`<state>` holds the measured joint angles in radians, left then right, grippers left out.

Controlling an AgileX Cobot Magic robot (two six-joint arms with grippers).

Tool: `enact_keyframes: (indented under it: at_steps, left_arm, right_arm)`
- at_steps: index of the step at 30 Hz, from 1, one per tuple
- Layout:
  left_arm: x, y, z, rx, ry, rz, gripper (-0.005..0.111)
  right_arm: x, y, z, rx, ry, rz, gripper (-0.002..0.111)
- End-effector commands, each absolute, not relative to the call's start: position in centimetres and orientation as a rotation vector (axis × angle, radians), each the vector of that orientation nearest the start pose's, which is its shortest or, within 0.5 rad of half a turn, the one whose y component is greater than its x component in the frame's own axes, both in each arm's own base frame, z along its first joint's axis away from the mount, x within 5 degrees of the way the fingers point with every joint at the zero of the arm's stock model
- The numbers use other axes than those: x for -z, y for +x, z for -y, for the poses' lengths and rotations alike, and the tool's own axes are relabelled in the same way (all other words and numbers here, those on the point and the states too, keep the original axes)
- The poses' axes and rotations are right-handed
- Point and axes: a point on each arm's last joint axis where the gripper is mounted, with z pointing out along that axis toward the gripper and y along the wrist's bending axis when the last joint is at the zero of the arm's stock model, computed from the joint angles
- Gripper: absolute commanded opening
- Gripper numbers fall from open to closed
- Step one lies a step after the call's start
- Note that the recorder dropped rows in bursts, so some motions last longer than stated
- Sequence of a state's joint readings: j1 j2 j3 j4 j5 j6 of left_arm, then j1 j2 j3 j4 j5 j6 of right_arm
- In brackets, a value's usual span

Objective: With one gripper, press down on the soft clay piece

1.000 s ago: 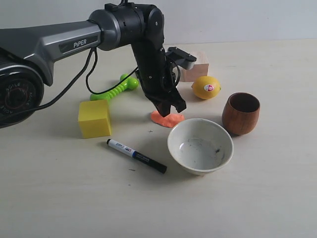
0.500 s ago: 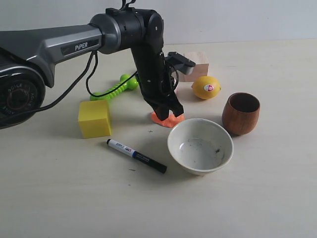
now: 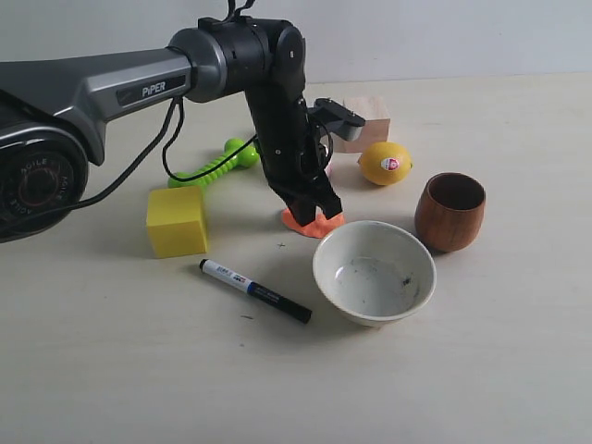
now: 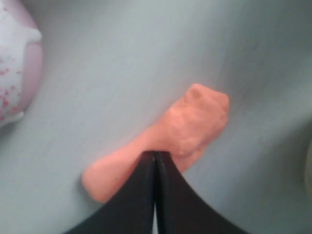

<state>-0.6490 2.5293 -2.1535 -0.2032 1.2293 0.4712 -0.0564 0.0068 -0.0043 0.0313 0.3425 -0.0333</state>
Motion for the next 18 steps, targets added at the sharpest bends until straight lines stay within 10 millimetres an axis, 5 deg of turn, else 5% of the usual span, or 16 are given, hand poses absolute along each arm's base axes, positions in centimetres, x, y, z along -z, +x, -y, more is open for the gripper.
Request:
enact_keyframes:
  at_steps: [1,18]
  left_arm:
    - [-7.75,39.14,31.42,0.255,1.598,-2.731,0.0]
    - [-7.73,39.13,31.44,0.257,1.557,-2.758,0.0]
  right_arm:
    - [-18.29,5.36,0.24,0.04,0.042,-1.819,0.0]
    - [-18.29,5.36,0.24,0.04,0.042,-1.819,0.0]
